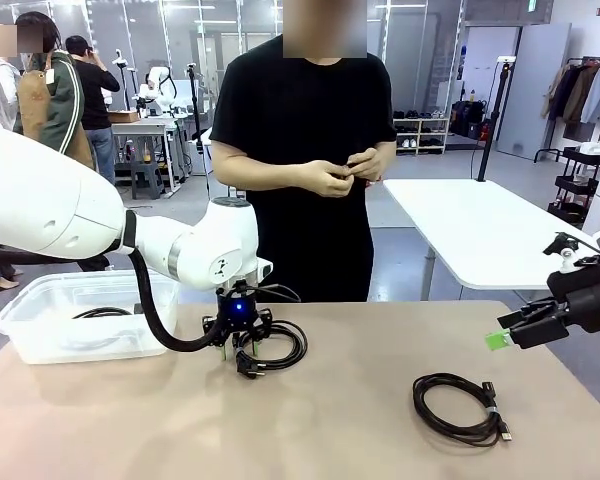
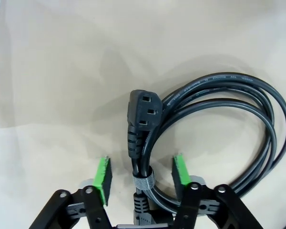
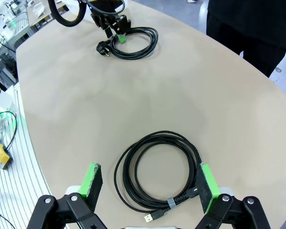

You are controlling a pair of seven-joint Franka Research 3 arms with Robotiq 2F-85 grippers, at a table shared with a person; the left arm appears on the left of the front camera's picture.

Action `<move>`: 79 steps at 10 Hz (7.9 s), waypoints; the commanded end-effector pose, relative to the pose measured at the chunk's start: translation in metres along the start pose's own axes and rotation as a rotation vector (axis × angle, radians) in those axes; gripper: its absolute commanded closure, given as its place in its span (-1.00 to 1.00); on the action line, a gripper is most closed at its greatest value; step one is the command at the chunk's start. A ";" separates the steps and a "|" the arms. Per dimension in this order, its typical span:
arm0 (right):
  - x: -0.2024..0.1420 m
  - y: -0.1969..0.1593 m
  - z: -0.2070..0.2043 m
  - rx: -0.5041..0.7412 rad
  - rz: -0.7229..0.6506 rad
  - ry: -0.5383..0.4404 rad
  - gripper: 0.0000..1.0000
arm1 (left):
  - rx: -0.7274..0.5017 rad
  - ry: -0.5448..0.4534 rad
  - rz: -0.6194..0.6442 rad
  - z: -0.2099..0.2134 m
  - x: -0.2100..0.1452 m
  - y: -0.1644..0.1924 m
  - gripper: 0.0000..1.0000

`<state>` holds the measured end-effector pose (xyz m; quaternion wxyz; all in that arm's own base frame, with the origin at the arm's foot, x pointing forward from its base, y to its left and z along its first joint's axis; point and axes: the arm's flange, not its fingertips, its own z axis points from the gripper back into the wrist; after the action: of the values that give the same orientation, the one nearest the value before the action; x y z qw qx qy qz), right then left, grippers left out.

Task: Organize and store the cables.
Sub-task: Place the Power Cable into the Organizing box, then place the USB Extension Cable into the Organizing box.

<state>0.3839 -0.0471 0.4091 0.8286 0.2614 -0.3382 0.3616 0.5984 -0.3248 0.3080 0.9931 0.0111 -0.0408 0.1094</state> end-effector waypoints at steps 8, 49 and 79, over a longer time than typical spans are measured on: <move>0.002 0.000 -0.001 -0.017 -0.021 0.009 -1.00 | -0.043 -0.005 -0.036 0.021 -0.009 0.022 1.00; 0.002 0.000 -0.001 -0.017 -0.021 0.009 -1.00 | -0.191 0.005 -0.235 0.086 0.147 0.355 -1.00; 0.002 0.000 -0.001 -0.017 -0.021 0.009 -1.00 | -0.502 -0.437 -1.027 0.158 -0.143 0.300 -1.00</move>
<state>0.3846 -0.0467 0.4087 0.8297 0.2598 -0.3364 0.3620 0.3711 -0.0481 0.4626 0.8523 -0.1957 -0.2650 -0.4064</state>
